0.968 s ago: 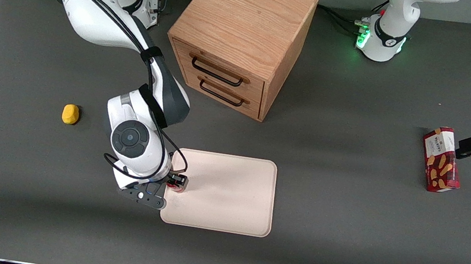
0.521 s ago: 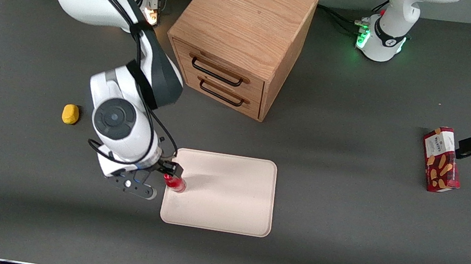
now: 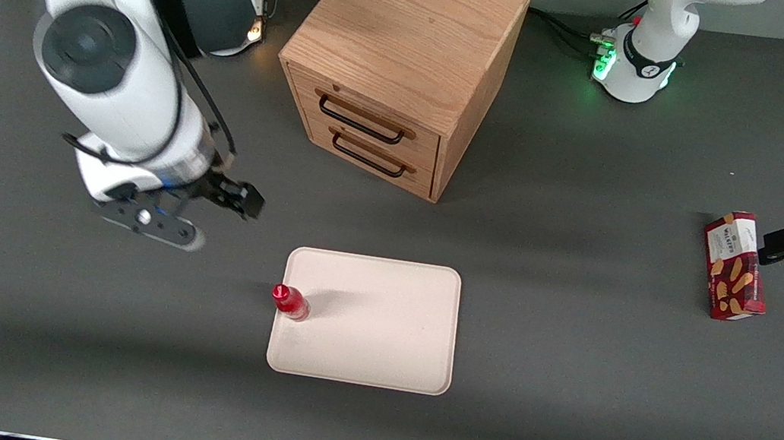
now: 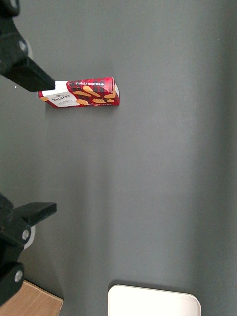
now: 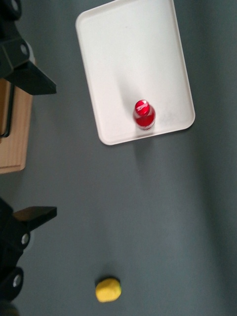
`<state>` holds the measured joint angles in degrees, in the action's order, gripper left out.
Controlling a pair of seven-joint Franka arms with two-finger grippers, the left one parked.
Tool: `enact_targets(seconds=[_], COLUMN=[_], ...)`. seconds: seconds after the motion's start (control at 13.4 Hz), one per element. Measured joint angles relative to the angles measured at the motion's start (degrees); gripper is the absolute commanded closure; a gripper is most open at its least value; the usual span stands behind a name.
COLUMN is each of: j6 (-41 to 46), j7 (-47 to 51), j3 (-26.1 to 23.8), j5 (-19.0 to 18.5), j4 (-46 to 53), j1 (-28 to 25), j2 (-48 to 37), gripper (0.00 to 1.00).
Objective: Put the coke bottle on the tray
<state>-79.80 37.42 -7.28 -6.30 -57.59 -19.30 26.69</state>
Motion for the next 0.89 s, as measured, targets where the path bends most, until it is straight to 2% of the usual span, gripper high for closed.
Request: enact_targets(seconds=[0.22,0.52,0.89], j6=[4.27,2.94,-4.14], j7=[-8.74,-23.57,-35.67], j3=[0.02,0.49,9.77], j5=[0.93,3.55,6.25], j4=[-2.04,-13.15,-25.99], j1=[4.7,12.87,14.63], j2=[-6.18,-16.17,-23.42], gripper=[0.0,0.0,0.0])
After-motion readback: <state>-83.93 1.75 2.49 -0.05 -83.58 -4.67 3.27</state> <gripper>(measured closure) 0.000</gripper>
